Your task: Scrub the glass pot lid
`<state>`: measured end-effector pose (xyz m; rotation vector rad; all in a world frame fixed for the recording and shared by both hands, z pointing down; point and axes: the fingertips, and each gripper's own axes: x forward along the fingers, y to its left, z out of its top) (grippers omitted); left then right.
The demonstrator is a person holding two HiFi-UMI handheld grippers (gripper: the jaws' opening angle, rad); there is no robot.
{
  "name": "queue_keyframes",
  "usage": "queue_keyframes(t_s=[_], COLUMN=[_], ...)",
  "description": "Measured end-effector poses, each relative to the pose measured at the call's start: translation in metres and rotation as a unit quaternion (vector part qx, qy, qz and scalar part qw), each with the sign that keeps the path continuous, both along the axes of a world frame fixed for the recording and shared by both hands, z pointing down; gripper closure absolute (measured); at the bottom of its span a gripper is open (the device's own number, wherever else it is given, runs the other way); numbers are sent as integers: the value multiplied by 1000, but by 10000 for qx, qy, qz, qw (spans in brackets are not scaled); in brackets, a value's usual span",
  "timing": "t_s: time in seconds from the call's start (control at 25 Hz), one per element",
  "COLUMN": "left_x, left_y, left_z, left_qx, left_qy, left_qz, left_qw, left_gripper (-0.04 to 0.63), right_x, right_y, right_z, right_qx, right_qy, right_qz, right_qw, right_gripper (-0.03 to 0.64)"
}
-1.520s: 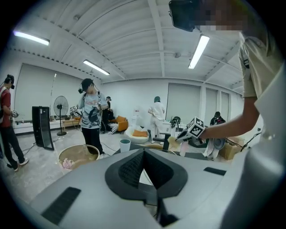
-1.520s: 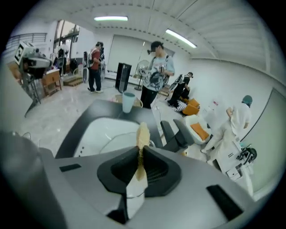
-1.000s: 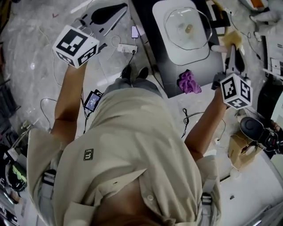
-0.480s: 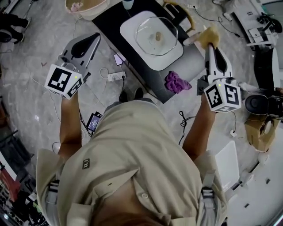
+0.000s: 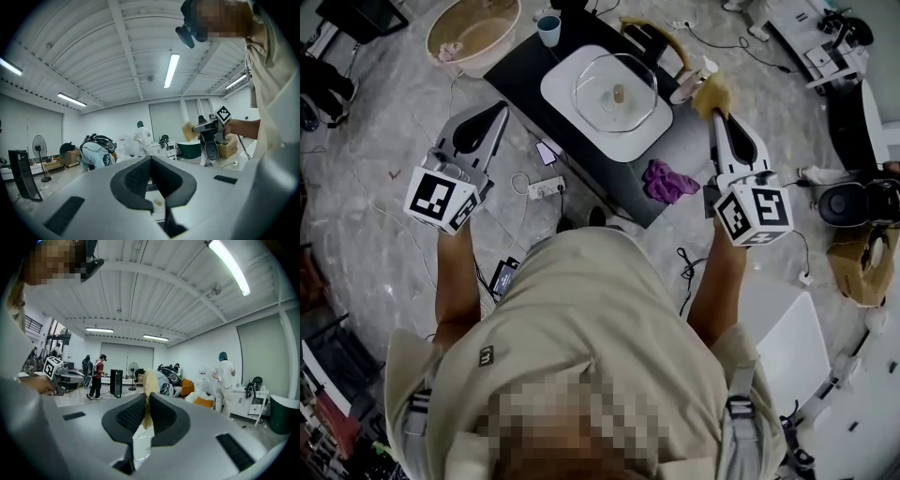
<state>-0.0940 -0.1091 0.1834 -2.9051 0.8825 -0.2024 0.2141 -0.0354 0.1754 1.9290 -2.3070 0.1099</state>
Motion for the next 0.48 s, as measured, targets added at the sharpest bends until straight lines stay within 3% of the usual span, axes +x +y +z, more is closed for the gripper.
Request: queue_keyframes(t_s=[0.48], left_x=[-7], left_y=[9], left_z=[5], left_qx=[-7], left_qy=[24], left_qz=[141], left_qw=[9999], left_gripper=[589], right_x=[-13], right_y=[9], right_z=[3], right_qx=[-66], right_qy=[-48], right_qz=[-26], right_qw=[10000], right_gripper=[583])
